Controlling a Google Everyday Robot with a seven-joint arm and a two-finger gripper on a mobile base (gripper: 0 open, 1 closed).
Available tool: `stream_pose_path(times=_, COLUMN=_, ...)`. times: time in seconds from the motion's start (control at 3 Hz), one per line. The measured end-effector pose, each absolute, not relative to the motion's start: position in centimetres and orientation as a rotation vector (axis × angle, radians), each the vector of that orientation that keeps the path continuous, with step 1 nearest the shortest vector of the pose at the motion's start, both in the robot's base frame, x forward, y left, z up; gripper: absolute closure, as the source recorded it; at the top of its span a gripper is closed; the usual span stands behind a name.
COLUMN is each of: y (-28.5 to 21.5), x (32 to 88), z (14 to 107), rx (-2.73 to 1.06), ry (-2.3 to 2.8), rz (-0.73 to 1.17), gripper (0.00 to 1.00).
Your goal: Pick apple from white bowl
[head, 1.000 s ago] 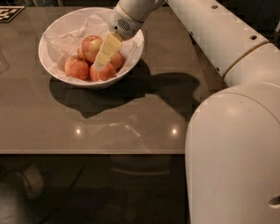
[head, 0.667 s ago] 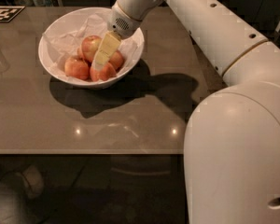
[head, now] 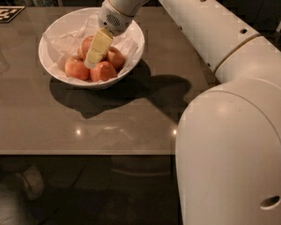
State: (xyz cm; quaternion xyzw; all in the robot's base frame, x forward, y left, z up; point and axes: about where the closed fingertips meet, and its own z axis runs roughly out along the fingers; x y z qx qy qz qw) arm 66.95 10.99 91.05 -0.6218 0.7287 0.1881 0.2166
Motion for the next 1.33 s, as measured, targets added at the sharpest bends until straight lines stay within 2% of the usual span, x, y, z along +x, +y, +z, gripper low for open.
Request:
stream_pose_path(times=0.67, y=11.18, x=68.34, z=90.34, rx=-1.705, ry=2.06, rz=0.542, gripper=0.0)
stream_pose_path(times=1.0, y=11.19, x=68.59, z=90.2, rx=-1.701, ry=2.067, rz=0.545, gripper=0.11)
stream_pose_path(times=1.33, y=11.19, x=68.59, z=90.2, rx=-1.701, ry=2.067, rz=0.545, gripper=0.34)
